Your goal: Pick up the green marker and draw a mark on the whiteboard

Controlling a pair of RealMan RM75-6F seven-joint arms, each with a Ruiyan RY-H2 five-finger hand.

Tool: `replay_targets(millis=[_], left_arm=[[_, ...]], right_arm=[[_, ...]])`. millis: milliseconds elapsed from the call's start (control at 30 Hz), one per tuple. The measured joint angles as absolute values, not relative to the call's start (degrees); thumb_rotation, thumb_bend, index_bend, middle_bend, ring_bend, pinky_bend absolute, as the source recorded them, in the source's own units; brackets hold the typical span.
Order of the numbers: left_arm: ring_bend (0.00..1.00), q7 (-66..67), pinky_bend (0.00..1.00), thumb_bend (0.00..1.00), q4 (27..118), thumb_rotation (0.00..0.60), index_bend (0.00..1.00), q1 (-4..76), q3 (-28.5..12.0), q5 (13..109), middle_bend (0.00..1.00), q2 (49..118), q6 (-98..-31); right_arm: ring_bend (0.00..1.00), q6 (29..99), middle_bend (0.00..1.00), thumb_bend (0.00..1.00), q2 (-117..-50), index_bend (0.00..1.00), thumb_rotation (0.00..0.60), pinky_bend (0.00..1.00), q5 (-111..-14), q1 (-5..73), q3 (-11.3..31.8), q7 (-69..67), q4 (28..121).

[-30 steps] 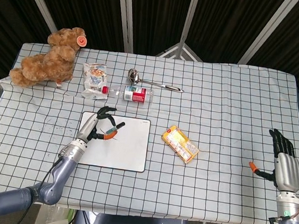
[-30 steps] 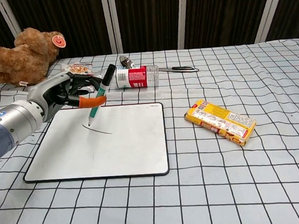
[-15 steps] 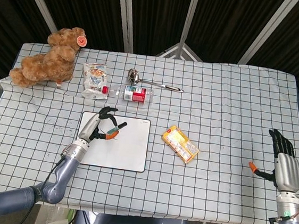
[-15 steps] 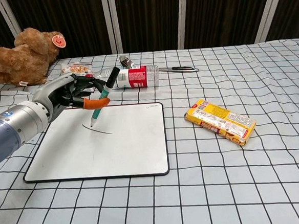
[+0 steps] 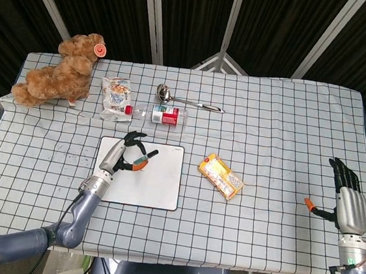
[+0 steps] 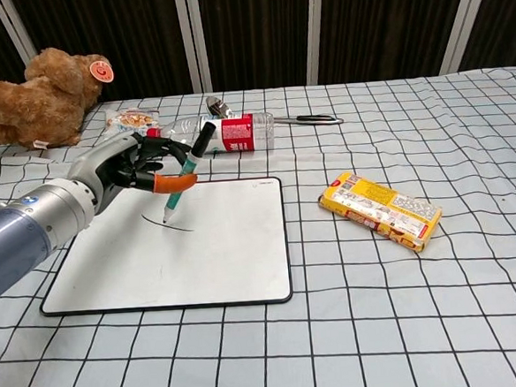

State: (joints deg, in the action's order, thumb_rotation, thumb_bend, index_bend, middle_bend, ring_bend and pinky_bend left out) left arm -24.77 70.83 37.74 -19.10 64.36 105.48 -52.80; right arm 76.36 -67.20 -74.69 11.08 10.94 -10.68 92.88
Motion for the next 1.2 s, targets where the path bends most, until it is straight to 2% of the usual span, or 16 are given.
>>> replay_targets(millis=[667, 1200], left_arm=[[0.0, -24.14, 0.02, 0.45, 68.99, 0.6, 0.75, 38.29, -18.83, 64.38, 0.15, 106.96, -52.21], [0.0, -24.21, 0.02, 0.45, 72.05, 0.6, 0.75, 34.88, -15.97, 64.95, 0.16, 103.98, -53.1]], right_arm=[[0.0, 76.35, 0.0, 0.21, -67.18, 0.0, 0.6, 0.0, -74.84, 11.09, 10.88, -10.74, 92.83], [0.0, 76.48, 0.0, 0.21, -67.25, 0.0, 0.6, 0.0, -74.95, 11.08, 10.82, -10.46, 92.91]])
